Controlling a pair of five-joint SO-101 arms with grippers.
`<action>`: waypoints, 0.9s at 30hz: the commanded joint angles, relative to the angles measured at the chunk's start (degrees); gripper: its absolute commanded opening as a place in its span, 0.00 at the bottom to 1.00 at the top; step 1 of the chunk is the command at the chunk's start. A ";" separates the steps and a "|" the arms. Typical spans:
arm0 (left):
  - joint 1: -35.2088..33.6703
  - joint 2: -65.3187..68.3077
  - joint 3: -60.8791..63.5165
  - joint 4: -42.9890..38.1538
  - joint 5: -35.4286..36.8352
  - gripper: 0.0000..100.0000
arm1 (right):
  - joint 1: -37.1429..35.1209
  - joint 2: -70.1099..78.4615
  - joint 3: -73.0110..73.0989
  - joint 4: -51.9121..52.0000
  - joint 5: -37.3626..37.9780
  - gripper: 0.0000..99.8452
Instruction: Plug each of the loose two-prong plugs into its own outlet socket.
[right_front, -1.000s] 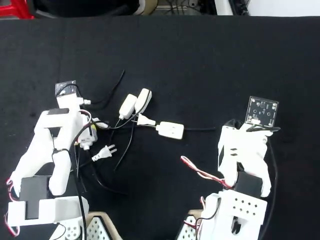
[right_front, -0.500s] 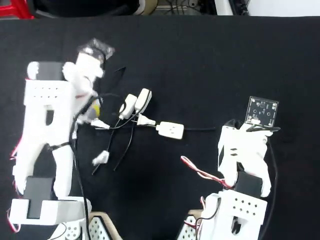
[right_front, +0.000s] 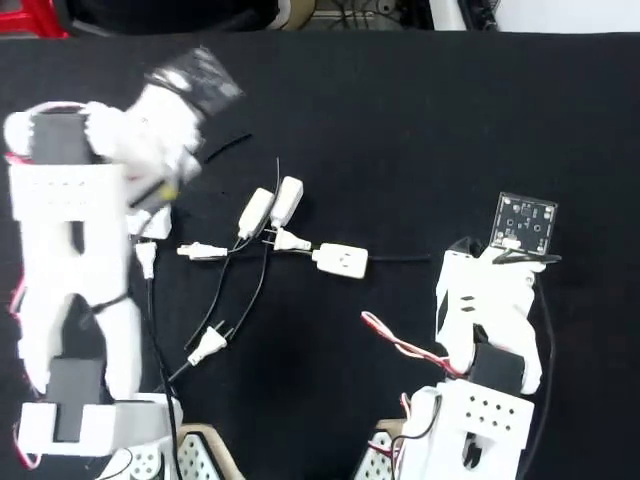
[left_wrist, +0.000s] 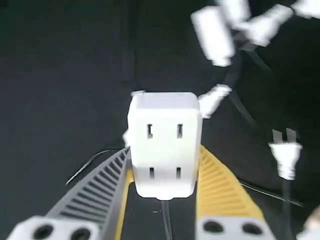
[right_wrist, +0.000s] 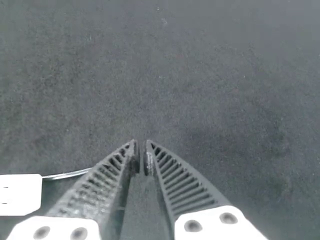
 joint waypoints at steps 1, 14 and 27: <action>9.10 -9.14 13.14 0.62 -0.70 0.03 | 0.88 -0.75 -0.31 -1.23 0.09 0.03; 30.64 -26.46 67.03 -34.11 -0.35 0.03 | 2.11 -0.75 -3.21 2.20 0.09 0.02; 27.74 10.81 41.80 -29.71 5.54 0.24 | 2.11 -0.75 -3.03 2.11 0.09 0.02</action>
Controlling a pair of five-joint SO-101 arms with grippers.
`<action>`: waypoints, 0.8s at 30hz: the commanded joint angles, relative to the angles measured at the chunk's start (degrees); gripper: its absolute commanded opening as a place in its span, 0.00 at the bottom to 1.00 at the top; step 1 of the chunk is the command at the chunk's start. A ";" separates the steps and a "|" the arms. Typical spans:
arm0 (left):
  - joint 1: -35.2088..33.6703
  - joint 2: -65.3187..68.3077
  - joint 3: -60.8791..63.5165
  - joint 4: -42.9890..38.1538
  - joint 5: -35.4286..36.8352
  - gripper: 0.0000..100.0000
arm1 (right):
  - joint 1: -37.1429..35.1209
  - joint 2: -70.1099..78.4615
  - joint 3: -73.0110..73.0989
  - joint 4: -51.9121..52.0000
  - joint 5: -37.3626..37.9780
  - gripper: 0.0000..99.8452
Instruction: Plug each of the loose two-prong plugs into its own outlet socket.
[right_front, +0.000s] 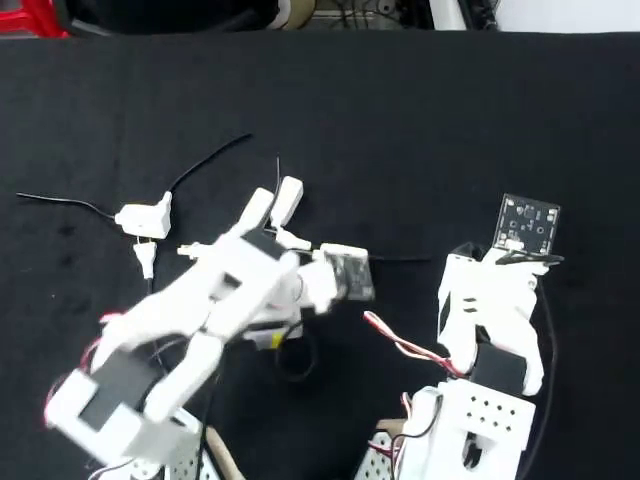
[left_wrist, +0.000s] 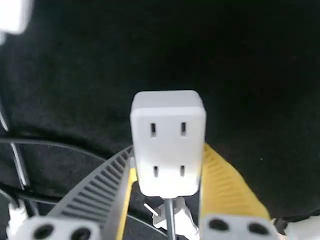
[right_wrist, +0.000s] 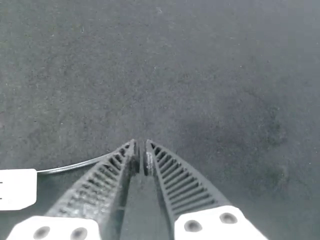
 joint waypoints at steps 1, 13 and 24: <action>-1.45 1.05 -6.64 3.08 1.14 0.26 | 0.97 -0.75 -3.03 0.35 0.09 0.02; -8.13 -26.20 -1.19 9.23 8.35 0.27 | 0.44 -0.75 -3.12 0.70 3.08 0.02; -46.37 -50.73 8.22 15.38 11.60 0.27 | -26.29 -0.13 -10.51 11.96 16.97 0.07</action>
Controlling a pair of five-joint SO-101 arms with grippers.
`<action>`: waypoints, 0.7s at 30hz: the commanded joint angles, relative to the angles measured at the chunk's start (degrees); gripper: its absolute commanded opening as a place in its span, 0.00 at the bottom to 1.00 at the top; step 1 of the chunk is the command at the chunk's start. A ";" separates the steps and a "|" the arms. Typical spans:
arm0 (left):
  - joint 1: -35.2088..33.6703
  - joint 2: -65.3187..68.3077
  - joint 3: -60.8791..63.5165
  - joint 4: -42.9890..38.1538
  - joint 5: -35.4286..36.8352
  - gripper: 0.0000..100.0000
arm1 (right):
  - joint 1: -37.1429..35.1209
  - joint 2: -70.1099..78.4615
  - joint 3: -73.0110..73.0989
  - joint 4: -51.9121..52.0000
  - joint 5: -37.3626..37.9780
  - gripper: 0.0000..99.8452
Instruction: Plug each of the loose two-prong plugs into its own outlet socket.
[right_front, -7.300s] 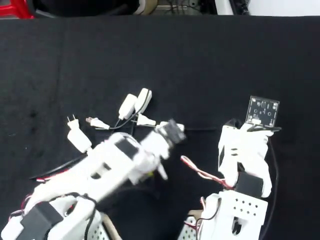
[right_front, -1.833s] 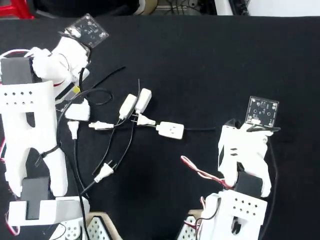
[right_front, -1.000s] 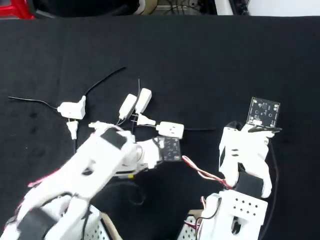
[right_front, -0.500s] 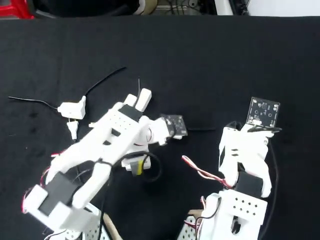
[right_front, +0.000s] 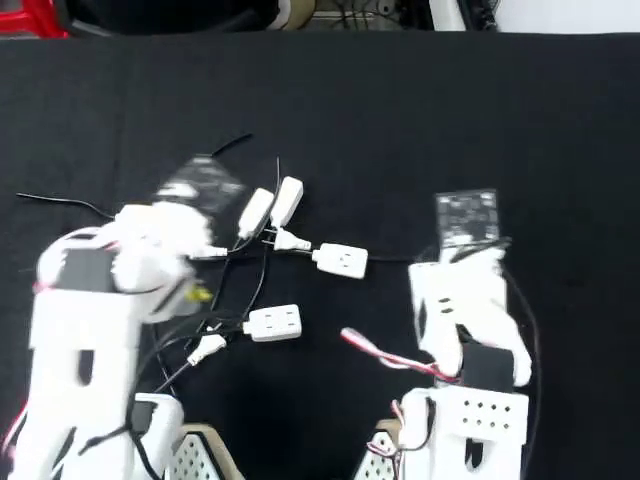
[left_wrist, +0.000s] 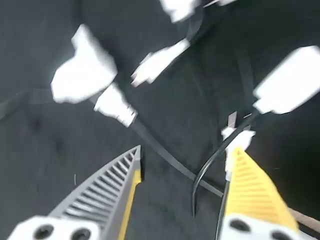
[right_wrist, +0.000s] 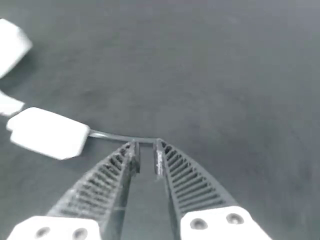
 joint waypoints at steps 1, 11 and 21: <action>-12.18 -4.40 4.88 -2.29 0.18 0.27 | -15.65 -0.13 -5.58 3.87 7.38 0.07; -20.53 -5.63 25.27 -15.65 -1.41 0.27 | -53.98 2.42 -4.62 9.05 25.05 0.07; -24.66 -5.63 36.26 -33.32 10.02 0.27 | -62.07 25.63 -2.95 -9.49 29.54 0.07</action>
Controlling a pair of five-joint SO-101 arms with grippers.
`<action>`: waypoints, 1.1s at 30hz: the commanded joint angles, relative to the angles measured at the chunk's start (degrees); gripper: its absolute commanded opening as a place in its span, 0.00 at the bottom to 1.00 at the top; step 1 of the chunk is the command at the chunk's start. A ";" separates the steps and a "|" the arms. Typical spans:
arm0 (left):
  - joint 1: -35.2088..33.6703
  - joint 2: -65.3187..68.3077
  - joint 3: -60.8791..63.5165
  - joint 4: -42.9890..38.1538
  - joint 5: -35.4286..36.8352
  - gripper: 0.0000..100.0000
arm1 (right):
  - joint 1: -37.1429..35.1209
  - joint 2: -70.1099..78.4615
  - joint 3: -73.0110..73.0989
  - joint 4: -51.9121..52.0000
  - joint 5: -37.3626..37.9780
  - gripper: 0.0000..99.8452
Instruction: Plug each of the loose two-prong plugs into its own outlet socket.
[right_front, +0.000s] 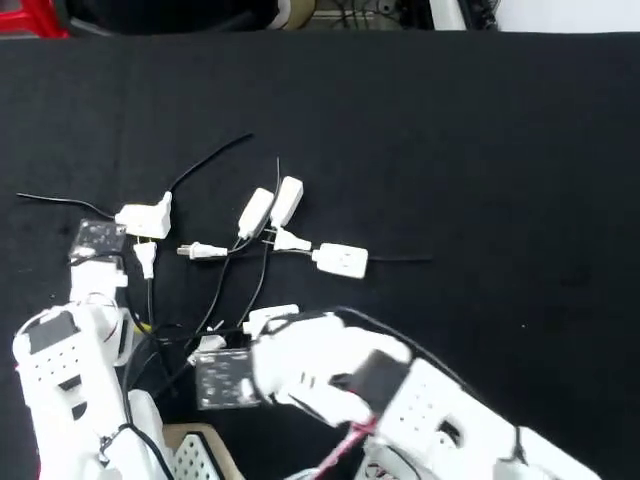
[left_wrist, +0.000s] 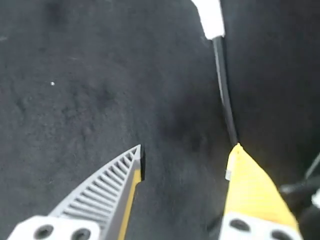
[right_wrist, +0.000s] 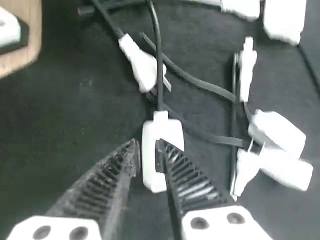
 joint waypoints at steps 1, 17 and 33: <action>-0.66 -0.97 -0.04 -4.04 5.98 0.27 | -3.16 8.13 -0.57 -7.38 0.79 0.07; -2.68 -0.70 1.71 -6.42 7.82 0.27 | -7.91 27.56 -2.86 -27.87 1.14 0.07; -2.59 -0.97 3.30 -8.26 7.74 0.27 | -7.03 39.78 -6.81 -32.44 4.22 0.07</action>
